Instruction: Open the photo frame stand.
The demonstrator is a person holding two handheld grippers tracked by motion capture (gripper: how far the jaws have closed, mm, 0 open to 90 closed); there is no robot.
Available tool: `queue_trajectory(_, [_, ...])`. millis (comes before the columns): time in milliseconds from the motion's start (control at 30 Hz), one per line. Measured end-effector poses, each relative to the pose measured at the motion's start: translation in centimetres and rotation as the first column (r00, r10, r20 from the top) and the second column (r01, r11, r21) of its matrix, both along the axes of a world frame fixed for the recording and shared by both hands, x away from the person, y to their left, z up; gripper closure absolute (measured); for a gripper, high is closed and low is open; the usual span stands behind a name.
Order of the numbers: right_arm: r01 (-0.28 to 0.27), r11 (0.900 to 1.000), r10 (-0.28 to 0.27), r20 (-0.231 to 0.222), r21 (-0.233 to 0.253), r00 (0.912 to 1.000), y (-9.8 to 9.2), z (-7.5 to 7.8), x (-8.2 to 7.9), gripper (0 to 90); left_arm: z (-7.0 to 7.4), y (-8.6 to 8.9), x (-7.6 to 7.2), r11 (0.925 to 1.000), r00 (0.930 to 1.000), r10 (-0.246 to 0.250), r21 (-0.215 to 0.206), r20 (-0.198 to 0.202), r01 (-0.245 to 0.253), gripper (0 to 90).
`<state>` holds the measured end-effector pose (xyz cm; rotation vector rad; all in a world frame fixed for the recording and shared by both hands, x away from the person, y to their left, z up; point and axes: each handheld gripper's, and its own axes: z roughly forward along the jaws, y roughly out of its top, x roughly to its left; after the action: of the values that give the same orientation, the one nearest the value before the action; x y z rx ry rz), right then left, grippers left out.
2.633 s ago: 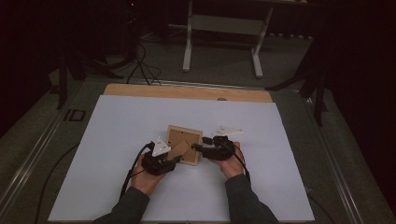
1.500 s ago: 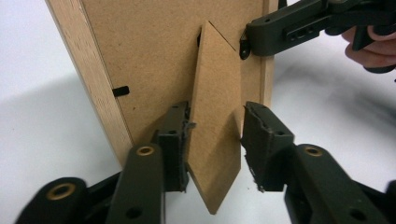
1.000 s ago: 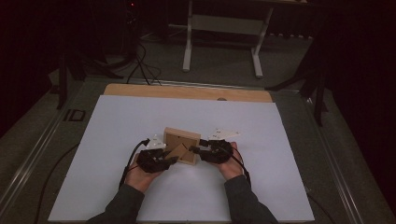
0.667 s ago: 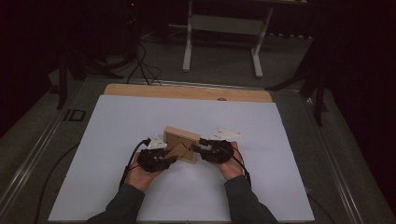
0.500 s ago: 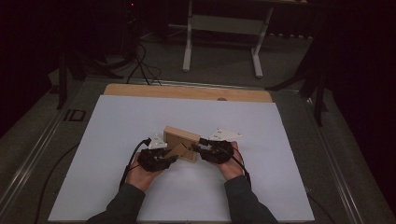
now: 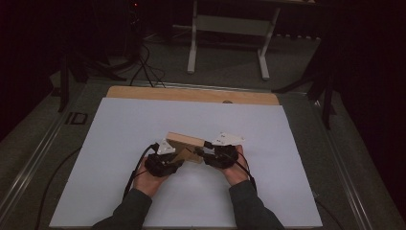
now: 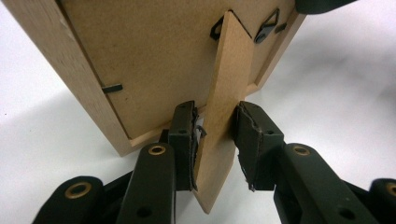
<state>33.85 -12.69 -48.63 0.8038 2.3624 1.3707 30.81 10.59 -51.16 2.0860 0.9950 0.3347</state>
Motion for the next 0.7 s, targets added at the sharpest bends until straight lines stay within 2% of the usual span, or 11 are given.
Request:
queue_trajectory(500, [-0.015, 1.000, 0.015, -0.003, 0.001, 0.9999, 0.04, 0.16, -0.45, 56.4, -0.01, -0.21, -0.17, 1.0000, 0.9999, 0.006, 0.004, -0.015, -0.006, 67.2])
queue_trajectory(700, [-0.034, 0.999, 0.034, -0.009, 0.006, 0.9994, 0.09, 0.19, -0.68, 54.3, -0.26, -0.11, -0.22, 0.9991, 0.9986, 0.000, -0.042, -0.052, -0.002, 61.0])
